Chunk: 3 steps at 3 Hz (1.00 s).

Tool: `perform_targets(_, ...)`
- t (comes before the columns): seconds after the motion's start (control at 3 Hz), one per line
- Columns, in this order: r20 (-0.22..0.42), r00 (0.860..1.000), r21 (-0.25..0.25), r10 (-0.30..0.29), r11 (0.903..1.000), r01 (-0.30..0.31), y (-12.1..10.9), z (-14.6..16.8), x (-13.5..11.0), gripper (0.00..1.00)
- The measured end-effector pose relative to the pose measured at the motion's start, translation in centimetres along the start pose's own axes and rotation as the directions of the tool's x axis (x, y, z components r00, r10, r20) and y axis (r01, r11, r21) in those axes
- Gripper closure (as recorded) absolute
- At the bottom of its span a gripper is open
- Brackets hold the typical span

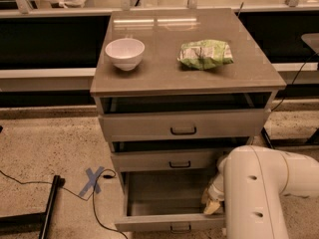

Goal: Open bottom drawer

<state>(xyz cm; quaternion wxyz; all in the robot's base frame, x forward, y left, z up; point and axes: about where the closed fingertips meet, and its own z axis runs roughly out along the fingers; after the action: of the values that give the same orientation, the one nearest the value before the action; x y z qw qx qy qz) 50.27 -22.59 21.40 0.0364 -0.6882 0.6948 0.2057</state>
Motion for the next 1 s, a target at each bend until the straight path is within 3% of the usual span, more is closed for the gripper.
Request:
perform_targets(0.33,-0.03,1.0,0.009,0.011,0.9999,-0.01,-0.3,-0.7,0.2,0.73)
perform_targets(0.67,-0.036,0.999,0.024,0.019,0.9995,-0.018,-0.5,-0.9,1.0,0.85)
perform_targets(1.0,0.013,1.0,0.04,0.004,0.9992,-0.005,-0.5,-0.1,2.4,1.0)
